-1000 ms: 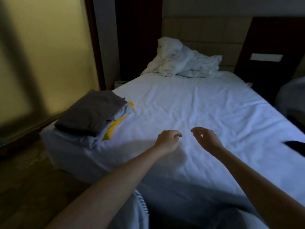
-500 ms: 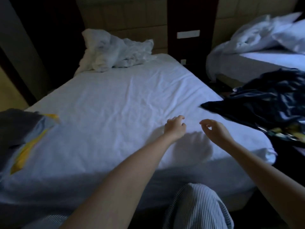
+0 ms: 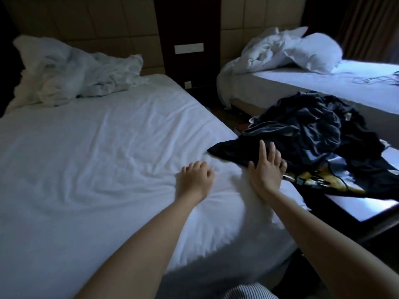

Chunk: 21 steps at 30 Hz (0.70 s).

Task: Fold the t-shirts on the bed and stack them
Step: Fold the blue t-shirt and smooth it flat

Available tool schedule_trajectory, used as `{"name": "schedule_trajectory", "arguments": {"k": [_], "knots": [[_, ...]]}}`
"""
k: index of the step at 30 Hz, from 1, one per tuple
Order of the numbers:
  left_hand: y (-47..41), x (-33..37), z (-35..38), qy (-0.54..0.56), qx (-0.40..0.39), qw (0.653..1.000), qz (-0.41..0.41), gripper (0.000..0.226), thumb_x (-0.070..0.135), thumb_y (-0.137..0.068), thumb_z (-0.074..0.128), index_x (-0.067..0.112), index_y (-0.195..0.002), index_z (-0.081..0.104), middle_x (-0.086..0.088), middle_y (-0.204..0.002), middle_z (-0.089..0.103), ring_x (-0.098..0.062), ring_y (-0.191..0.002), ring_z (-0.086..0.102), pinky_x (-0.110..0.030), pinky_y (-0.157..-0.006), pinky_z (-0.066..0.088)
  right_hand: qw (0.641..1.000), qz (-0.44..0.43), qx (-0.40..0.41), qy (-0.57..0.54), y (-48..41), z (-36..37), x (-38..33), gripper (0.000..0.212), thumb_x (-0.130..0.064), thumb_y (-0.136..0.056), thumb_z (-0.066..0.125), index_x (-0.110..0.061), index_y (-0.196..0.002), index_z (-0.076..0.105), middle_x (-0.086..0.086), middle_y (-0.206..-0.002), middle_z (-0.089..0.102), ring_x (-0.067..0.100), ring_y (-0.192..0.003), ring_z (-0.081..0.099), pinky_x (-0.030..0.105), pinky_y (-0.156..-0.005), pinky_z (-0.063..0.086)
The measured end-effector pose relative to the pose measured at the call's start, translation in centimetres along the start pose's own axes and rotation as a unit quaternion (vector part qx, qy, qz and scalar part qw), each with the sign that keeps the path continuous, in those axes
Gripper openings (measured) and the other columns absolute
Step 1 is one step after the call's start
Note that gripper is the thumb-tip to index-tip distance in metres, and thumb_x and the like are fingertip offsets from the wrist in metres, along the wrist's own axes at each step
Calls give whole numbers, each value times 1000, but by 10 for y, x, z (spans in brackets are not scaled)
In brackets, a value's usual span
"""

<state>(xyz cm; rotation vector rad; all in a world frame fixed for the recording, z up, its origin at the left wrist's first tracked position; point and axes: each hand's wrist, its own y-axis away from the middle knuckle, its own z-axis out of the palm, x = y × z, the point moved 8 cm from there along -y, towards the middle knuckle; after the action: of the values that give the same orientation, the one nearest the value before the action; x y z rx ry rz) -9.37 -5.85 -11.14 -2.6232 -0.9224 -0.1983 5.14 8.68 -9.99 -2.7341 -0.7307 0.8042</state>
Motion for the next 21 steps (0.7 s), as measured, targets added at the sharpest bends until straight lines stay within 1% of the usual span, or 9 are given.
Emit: {"name": "schedule_trajectory", "arguments": {"k": [1,3,4,6,8,11,14,17,21], "knots": [[-1,-3,0,9,6,1000,-2,31,34,-92,27,16,-90,52,-4,-104,58,-27,-103,50,-37,-85,33,998,45,-38,8,-5,9,8,63,-37,-95,43,-22,-149,14,9,-156,14,28,-141,14,43,-112,9],[-4,-5,-5,13,18,1000,-6,22,32,-95,34,18,-86,49,-1,-101,57,-25,-101,50,-35,-82,33,992,99,-73,-1,-9,20,18,61,-42,-96,38,-20,-149,15,11,-151,25,31,-137,23,46,-110,14],[-3,-4,-7,7,26,1000,-6,21,32,-95,35,19,-83,47,0,-100,57,-24,-101,50,-34,-80,32,993,106,-53,-22,-10,17,18,59,-41,-96,38,-19,-148,18,11,-148,31,32,-134,28,46,-109,16],[-1,-1,-9,-4,40,999,-3,20,32,-95,36,20,-82,46,0,-100,57,-24,-100,49,-33,-76,28,991,103,58,-58,-18,-9,18,56,-34,-95,42,-15,-145,25,14,-144,34,33,-129,30,43,-106,17],[0,0,-10,-13,48,999,-4,20,30,-96,37,18,-86,50,0,-101,57,-25,-99,49,-33,-74,25,988,73,136,-18,-33,-36,20,57,-28,-94,45,-15,-145,23,14,-147,25,31,-132,23,40,-106,12],[-1,1,-10,-4,51,999,-6,18,29,-95,38,18,-85,49,0,-99,57,-25,-98,49,-33,-75,26,992,90,42,76,-64,-35,43,65,-26,-93,47,-21,-148,13,10,-154,8,31,-140,7,43,-111,6],[-2,0,-8,10,50,999,-11,18,29,-94,39,21,-80,44,1,-97,57,-24,-95,49,-33,-77,29,986,117,-24,118,-73,-25,70,56,-17,-92,51,-24,-142,27,7,-149,20,38,-133,20,48,-107,20],[-2,-3,-7,12,52,998,-16,18,30,-94,38,21,-80,44,3,-95,55,-23,-94,49,-31,-73,26,990,82,10,114,-76,-24,74,44,-8,-93,49,-18,-134,40,11,-138,35,40,-117,37,44,-94,35],[-1,1,-11,10,54,998,-18,19,30,-95,38,19,-83,47,3,-97,56,-23,-96,48,-30,-73,24,994,89,61,22,-77,-30,77,27,-8,-95,43,-9,-118,59,13,-119,48,39,-103,45,38,-77,39]]}}
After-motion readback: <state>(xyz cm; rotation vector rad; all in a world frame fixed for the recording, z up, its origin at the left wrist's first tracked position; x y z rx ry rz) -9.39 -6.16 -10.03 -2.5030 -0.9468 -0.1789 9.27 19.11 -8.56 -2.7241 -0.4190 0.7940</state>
